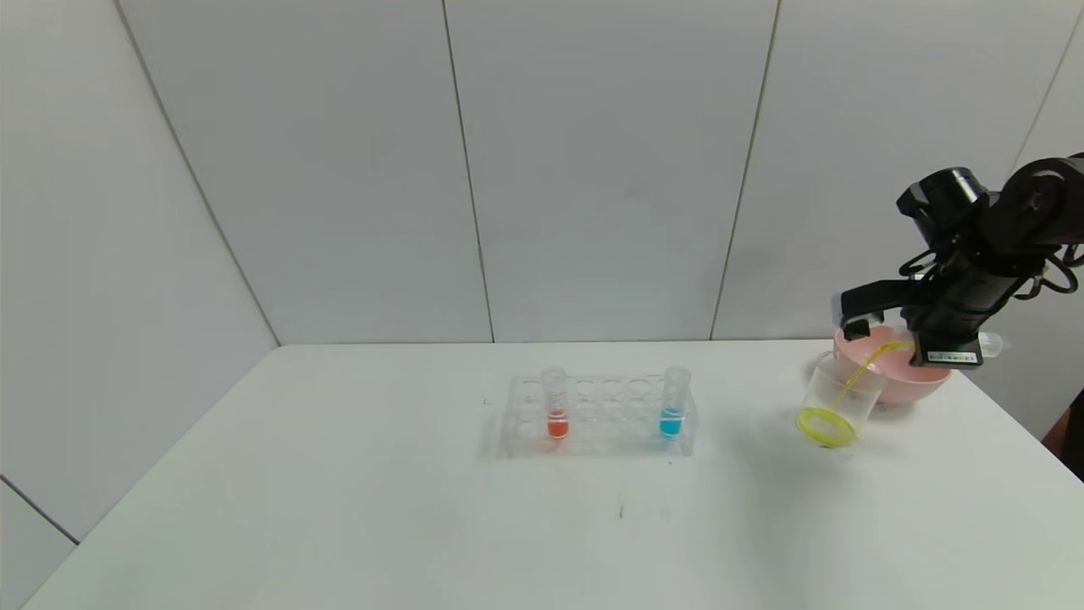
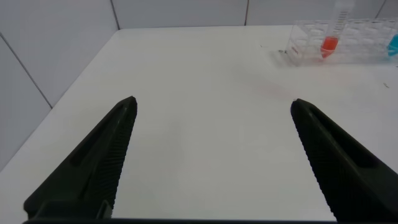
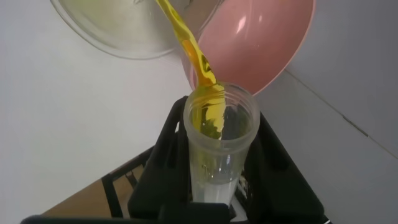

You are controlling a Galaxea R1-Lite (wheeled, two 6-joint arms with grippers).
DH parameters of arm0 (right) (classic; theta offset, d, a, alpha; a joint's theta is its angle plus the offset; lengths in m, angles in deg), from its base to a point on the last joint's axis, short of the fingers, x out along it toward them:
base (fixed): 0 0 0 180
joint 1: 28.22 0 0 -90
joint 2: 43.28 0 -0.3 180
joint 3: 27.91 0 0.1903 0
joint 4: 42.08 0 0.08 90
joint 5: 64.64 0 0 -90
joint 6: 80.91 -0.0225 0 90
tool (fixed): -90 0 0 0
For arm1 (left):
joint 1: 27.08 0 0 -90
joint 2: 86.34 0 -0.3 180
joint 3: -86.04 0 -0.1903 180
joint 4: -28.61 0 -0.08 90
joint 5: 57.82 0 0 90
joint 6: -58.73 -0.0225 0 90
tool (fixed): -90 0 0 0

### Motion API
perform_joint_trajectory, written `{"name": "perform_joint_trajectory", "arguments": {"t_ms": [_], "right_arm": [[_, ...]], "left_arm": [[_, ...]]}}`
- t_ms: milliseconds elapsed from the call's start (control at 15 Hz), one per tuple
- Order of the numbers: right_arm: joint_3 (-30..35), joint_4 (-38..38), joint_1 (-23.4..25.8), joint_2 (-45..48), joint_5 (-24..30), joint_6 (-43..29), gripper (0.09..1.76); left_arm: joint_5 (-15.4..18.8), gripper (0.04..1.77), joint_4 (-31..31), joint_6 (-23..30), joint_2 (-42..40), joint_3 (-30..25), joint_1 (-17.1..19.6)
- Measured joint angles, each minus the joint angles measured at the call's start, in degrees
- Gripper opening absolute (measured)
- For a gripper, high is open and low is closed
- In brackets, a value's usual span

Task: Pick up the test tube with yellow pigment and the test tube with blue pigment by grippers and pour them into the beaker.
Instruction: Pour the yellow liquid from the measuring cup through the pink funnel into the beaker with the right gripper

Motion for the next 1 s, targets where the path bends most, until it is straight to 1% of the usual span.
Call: {"name": "perform_joint_trajectory", "arguments": {"t_ms": [133,533,600,733,800,1000], "right_arm": [[0.00,-0.17,-0.51,-0.11,-2.16,0.72,0.56],[-0.02,0.27,-2.62,-0.22,-2.73,1.61,0.56],[0.00,0.24,-3.12,-0.20,-4.00,2.08,0.56],[0.00,0.27,-4.12,-0.20,-9.80,2.99,0.56],[0.00,0.24,-4.62,-0.22,-11.23,3.39,0.56],[0.00,0.49,-5.44,-0.20,-11.45,3.50,0.56]], "left_arm": [[0.00,1.76,0.00,0.00,0.00,0.00,0.00],[0.00,1.76,0.00,-0.02,0.00,0.00,0.02],[0.00,1.76,0.00,-0.02,0.00,0.00,0.00],[0.00,1.76,0.00,0.00,0.00,0.00,0.00],[0.00,1.76,0.00,0.00,0.00,0.00,0.00],[0.00,1.76,0.00,0.00,0.00,0.00,0.00]]}}
